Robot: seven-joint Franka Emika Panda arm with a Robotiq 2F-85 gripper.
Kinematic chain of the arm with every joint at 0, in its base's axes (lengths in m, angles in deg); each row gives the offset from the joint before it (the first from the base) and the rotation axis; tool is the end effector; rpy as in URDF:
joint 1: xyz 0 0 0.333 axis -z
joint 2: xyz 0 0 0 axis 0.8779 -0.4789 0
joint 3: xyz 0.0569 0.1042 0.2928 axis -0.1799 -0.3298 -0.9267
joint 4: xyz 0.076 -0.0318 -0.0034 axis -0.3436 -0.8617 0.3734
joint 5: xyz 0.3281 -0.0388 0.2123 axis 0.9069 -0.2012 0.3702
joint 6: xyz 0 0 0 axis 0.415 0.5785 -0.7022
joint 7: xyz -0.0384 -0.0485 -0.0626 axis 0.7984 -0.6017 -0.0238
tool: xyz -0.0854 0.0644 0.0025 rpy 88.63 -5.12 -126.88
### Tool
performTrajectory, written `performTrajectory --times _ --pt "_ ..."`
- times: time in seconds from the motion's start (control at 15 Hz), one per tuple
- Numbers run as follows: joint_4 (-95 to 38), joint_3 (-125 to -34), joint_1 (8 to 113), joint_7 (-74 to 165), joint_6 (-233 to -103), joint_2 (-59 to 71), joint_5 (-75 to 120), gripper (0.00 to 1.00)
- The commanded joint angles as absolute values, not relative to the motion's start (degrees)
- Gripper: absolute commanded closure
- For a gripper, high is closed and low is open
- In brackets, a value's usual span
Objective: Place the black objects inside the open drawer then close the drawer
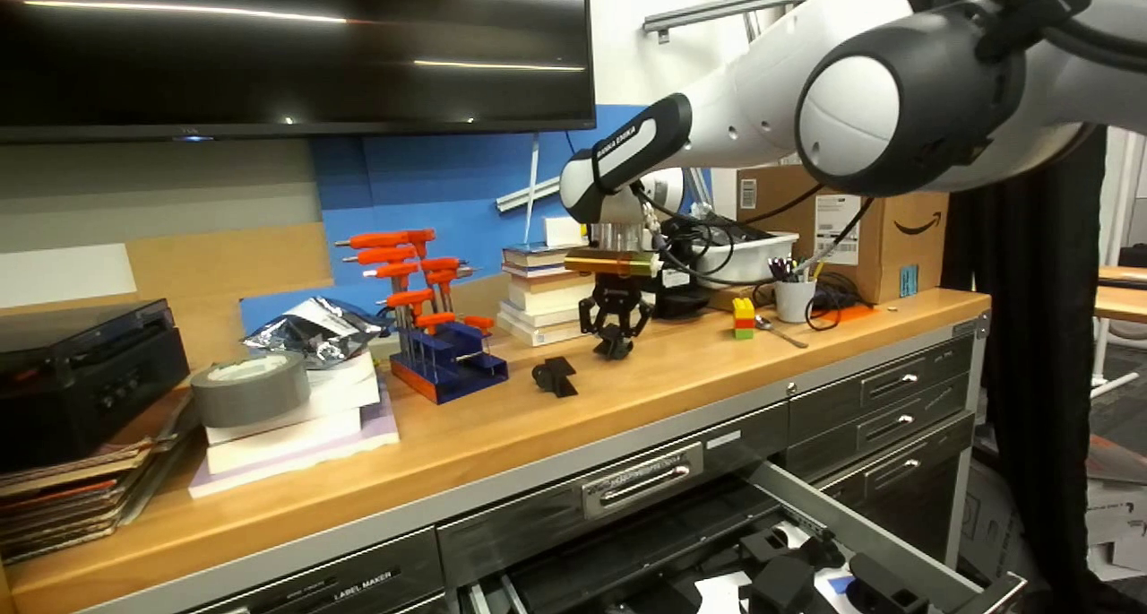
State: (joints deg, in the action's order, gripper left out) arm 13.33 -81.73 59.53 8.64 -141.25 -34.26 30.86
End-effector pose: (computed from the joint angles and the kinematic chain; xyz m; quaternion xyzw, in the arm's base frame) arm 0.7900 0.0173 0.3019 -0.9309 0.3637 0.0023 0.0331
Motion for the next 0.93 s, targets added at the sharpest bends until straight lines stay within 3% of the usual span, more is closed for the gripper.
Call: performTrajectory --times 0.0,0.87 --pt "-0.56 -80.39 59.31 11.01 -139.2 -23.83 28.75 0.86" --pt "-34.9 -79.02 54.89 7.71 -143.61 -1.01 26.35 0.86"
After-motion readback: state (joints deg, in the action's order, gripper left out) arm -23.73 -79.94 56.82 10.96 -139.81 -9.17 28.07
